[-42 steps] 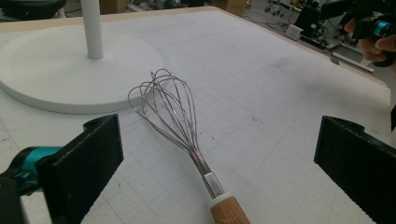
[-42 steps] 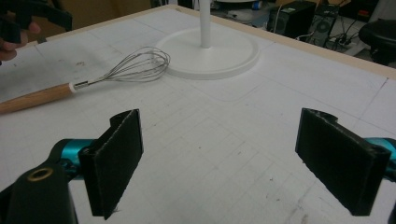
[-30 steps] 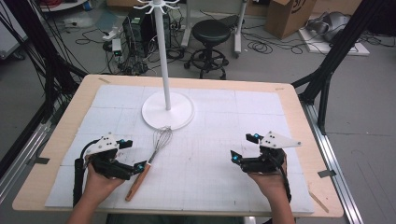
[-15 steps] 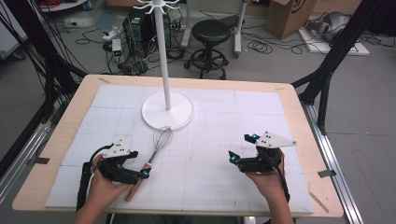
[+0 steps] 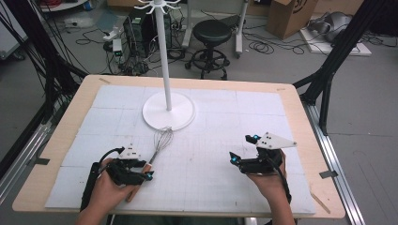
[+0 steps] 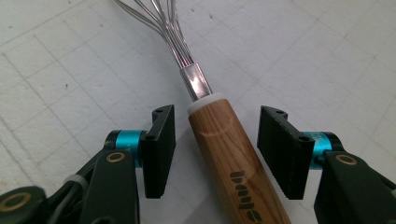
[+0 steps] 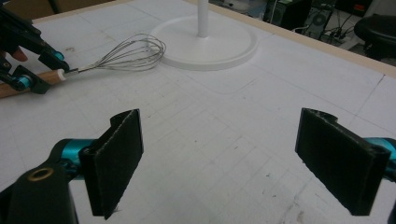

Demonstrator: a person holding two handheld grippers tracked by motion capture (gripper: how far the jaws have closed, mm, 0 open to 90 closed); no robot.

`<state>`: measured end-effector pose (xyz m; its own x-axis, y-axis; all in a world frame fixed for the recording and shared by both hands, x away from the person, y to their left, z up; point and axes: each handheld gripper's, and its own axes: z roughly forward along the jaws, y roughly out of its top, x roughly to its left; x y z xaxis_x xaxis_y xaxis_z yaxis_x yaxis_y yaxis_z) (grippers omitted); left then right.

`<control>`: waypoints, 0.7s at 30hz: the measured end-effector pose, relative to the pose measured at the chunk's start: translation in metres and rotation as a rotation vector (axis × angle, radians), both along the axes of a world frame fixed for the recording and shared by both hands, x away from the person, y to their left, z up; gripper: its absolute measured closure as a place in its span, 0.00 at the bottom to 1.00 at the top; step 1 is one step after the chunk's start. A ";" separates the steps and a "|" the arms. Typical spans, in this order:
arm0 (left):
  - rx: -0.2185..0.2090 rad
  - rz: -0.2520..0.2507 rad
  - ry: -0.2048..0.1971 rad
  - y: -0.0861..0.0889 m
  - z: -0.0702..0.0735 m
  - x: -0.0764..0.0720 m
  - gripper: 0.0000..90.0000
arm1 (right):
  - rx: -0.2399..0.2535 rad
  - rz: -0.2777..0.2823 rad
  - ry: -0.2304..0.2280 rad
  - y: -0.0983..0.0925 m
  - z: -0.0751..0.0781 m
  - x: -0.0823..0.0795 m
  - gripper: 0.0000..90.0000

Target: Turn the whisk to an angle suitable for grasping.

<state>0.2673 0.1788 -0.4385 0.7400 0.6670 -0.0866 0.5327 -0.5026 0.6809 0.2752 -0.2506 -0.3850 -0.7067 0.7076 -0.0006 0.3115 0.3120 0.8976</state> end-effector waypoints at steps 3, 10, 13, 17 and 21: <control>0.021 -0.011 -0.008 -0.002 0.001 -0.002 0.62 | 0.000 0.000 -0.003 0.000 0.000 0.000 0.16; 0.061 -0.011 -0.028 -0.006 0.003 -0.003 0.66 | -0.012 0.003 0.000 0.002 -0.001 0.000 0.16; 0.060 -0.019 -0.027 -0.006 0.003 -0.004 0.68 | -0.014 0.004 0.000 0.002 -0.001 0.000 0.16; 0.068 -0.050 -0.032 -0.007 0.003 -0.003 0.72 | -0.015 0.003 -0.007 0.001 0.000 0.000 0.16; 0.075 -0.067 -0.014 -0.006 0.005 0.001 0.74 | -0.020 0.005 -0.005 0.003 0.002 -0.001 0.16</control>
